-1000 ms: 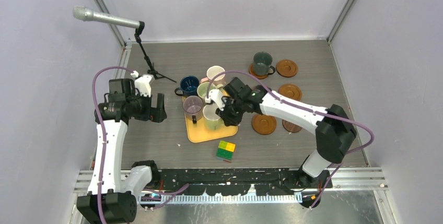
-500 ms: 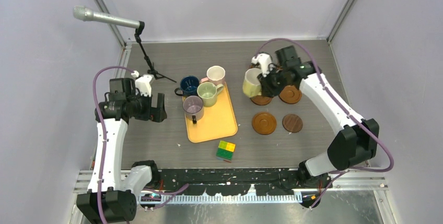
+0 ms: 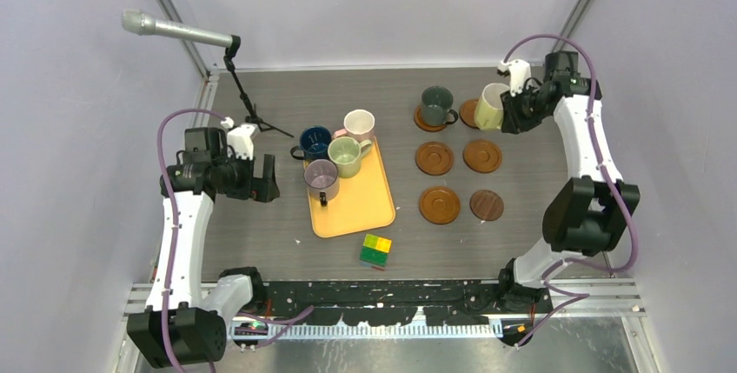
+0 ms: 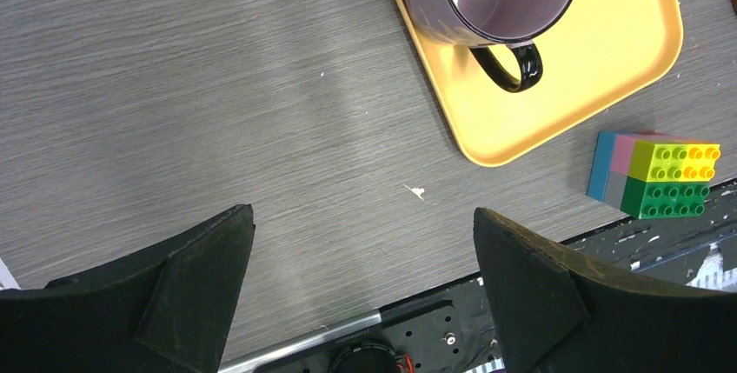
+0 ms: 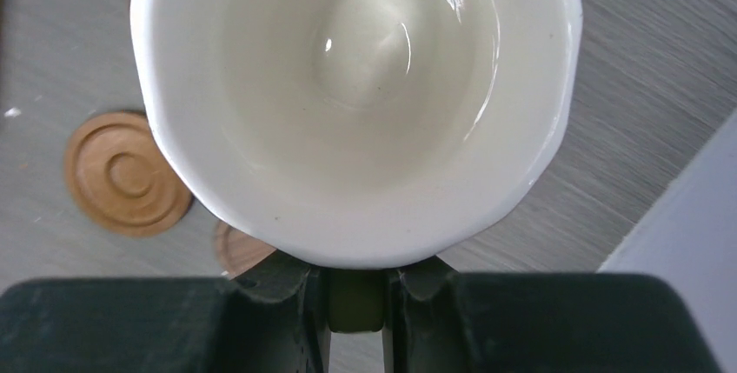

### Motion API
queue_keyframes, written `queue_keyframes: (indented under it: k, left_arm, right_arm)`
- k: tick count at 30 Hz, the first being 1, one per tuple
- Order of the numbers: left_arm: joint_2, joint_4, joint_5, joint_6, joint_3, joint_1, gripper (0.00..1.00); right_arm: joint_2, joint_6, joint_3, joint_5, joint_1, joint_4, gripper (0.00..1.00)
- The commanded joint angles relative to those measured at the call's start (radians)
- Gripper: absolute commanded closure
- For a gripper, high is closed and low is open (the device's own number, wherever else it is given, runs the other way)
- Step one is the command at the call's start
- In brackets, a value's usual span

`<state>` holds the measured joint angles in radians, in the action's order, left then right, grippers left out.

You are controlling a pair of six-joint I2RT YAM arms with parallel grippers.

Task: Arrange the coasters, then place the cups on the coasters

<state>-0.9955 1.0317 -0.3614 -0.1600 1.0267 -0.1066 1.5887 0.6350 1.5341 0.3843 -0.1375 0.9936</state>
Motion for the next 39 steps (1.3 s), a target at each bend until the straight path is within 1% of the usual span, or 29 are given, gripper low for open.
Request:
queue_keyframes:
  k: [1, 4, 8, 12, 16, 27, 39]
  left_arm:
    - [-0.005, -0.007, -0.030, 0.011, 0.047, 0.002, 0.00]
    - [-0.013, -0.008, -0.032, 0.014, 0.051, 0.002, 0.00]
    - [-0.014, -0.017, -0.020, 0.013, 0.042, 0.001, 0.00]
    - [-0.012, -0.018, -0.008, 0.013, 0.036, 0.002, 0.00]
    - [-0.012, -0.015, -0.001, 0.015, 0.038, 0.002, 0.00]
    - [-0.010, -0.020, 0.015, 0.015, 0.032, 0.002, 0.00]
    - [-0.003, -0.016, 0.022, 0.018, 0.027, 0.002, 0.00]
  right_arm:
    - [0.081, 0.004, 0.112, 0.019, -0.046, -0.143, 1.00]
    - [0.155, -0.005, 0.148, -0.006, -0.049, -0.194, 1.00]
    - [0.250, -0.026, 0.196, -0.001, -0.048, -0.246, 0.99]
    - [0.317, -0.049, 0.203, 0.012, -0.048, -0.336, 0.98]
    - [0.373, -0.064, 0.232, 0.019, -0.048, -0.368, 0.97]
    - [0.426, -0.049, 0.231, -0.002, -0.028, -0.435, 0.94]
    - [0.458, -0.035, 0.212, -0.071, 0.009, -0.486, 0.90]
